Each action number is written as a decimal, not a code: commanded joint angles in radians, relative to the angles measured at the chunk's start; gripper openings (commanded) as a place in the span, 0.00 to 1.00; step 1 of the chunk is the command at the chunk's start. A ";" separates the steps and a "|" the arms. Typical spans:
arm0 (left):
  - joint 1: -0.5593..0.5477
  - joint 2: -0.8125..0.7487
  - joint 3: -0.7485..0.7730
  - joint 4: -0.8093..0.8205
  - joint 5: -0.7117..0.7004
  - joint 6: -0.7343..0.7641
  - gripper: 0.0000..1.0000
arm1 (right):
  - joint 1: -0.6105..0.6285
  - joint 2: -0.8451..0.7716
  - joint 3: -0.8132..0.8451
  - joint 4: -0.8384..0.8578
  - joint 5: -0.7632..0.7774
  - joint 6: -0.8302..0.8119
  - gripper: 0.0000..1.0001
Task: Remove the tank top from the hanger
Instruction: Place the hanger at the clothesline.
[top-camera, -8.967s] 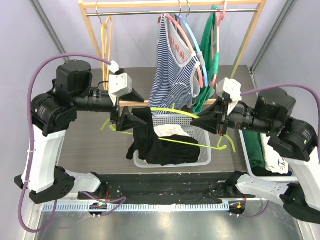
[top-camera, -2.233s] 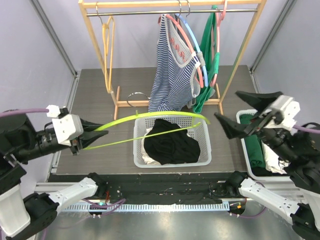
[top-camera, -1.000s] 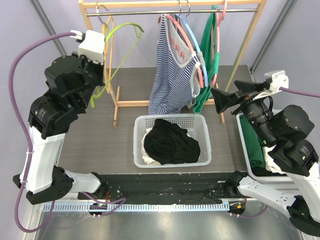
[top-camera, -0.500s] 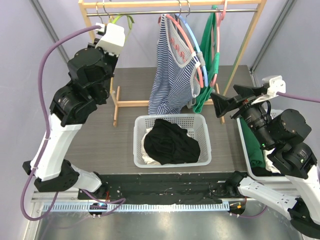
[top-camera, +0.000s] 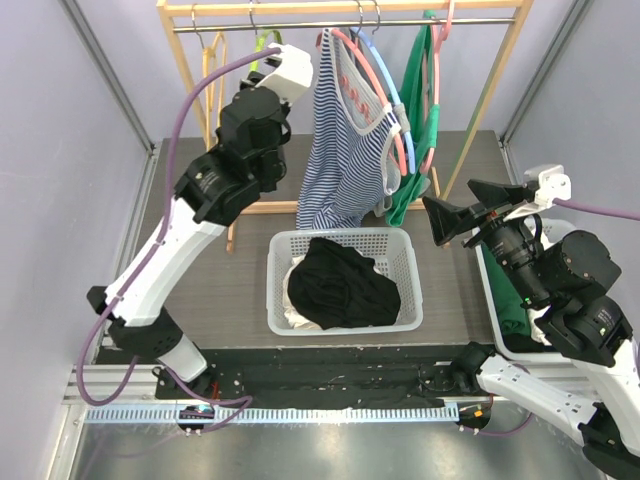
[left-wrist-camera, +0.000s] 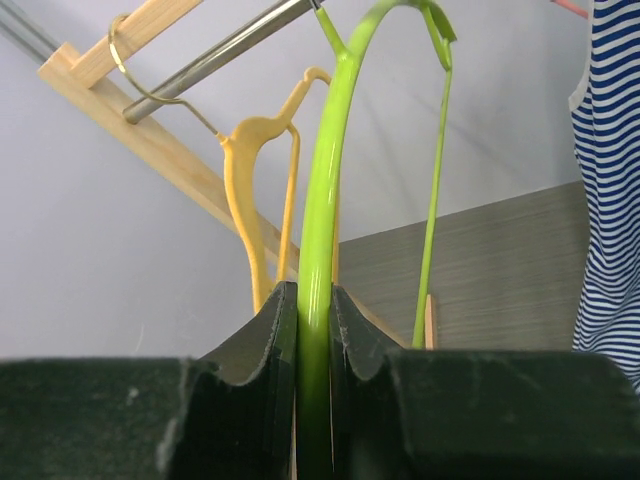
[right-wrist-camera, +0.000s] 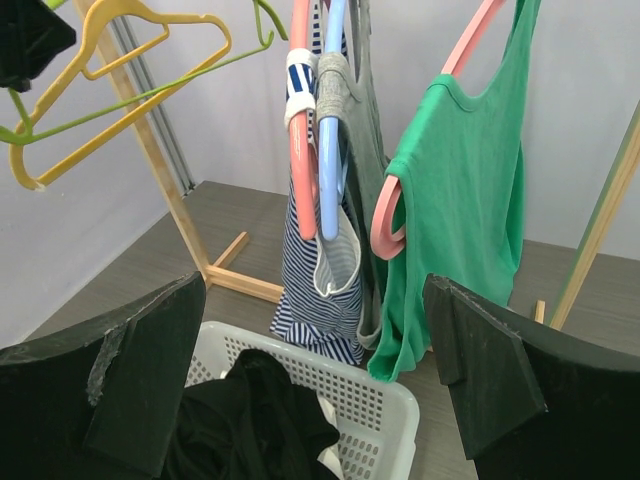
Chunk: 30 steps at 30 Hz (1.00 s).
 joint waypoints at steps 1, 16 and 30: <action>-0.004 0.017 -0.015 0.199 -0.114 0.076 0.00 | -0.002 -0.002 0.027 0.027 -0.007 -0.011 1.00; 0.002 0.009 -0.102 0.326 -0.180 0.154 0.00 | -0.002 0.070 0.144 -0.061 -0.017 0.027 1.00; 0.033 -0.041 -0.175 0.206 -0.156 0.024 0.00 | -0.002 0.122 0.236 -0.101 -0.028 0.078 1.00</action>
